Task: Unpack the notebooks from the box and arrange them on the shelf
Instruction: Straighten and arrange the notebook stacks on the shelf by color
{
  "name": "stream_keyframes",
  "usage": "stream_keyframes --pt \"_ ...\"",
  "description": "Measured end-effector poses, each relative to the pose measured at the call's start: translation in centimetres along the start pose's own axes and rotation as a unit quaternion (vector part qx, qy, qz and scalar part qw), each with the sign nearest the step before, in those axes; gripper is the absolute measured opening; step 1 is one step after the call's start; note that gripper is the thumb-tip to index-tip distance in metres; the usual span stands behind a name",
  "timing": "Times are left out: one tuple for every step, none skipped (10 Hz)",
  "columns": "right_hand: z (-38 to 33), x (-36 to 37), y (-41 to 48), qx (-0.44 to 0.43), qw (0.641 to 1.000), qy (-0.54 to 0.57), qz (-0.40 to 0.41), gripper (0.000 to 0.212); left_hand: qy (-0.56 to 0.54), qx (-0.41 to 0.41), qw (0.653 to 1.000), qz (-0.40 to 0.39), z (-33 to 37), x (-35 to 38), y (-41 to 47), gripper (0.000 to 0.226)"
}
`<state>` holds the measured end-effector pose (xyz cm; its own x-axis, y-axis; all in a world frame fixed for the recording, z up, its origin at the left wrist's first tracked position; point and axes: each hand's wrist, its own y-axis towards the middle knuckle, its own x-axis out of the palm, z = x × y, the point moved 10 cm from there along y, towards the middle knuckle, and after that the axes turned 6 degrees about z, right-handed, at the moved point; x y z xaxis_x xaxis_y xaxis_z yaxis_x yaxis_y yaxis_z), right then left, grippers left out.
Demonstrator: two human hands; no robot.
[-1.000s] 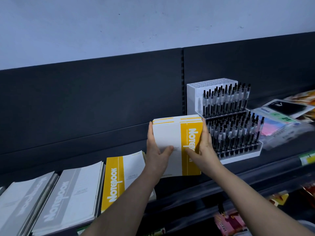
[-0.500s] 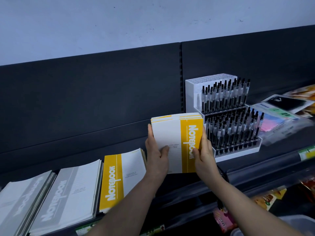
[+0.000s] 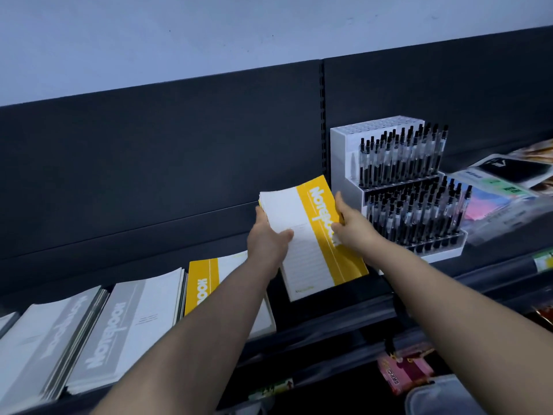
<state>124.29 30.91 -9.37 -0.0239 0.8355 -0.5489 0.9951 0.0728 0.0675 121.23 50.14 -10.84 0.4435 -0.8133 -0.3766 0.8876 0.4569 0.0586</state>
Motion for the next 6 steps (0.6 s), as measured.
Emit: stream_keyframes --pt "2.1 2.1 0.7 0.043 0.991 -0.113 -0.054 0.063 0.056 -0.036 0.998 -0.015 -2.5 0.6 0.1 0.077" --pt "2.0 3.6 0.8 -0.101 0.804 -0.583 -0.059 0.076 0.098 -0.052 0.993 -0.028 -4.3 1.4 -0.3 0.065" --pt "4.4 4.7 -1.3 0.032 0.917 -0.387 -0.096 0.051 0.139 -0.046 0.989 -0.036 -4.8 2.1 -0.5 0.058" --pt "6.0 3.0 0.0 0.131 0.989 -0.064 -0.013 0.059 0.164 -0.036 0.985 -0.037 -4.8 2.5 -0.5 0.053" --pt "6.8 3.7 0.2 0.127 0.981 -0.137 -0.05 0.061 0.186 -0.036 0.981 -0.03 -4.8 2.5 -0.6 0.052" --pt "6.7 4.1 0.0 0.117 0.974 -0.179 -0.074 0.061 0.209 -0.046 0.976 -0.028 -4.9 2.4 -0.6 0.047"
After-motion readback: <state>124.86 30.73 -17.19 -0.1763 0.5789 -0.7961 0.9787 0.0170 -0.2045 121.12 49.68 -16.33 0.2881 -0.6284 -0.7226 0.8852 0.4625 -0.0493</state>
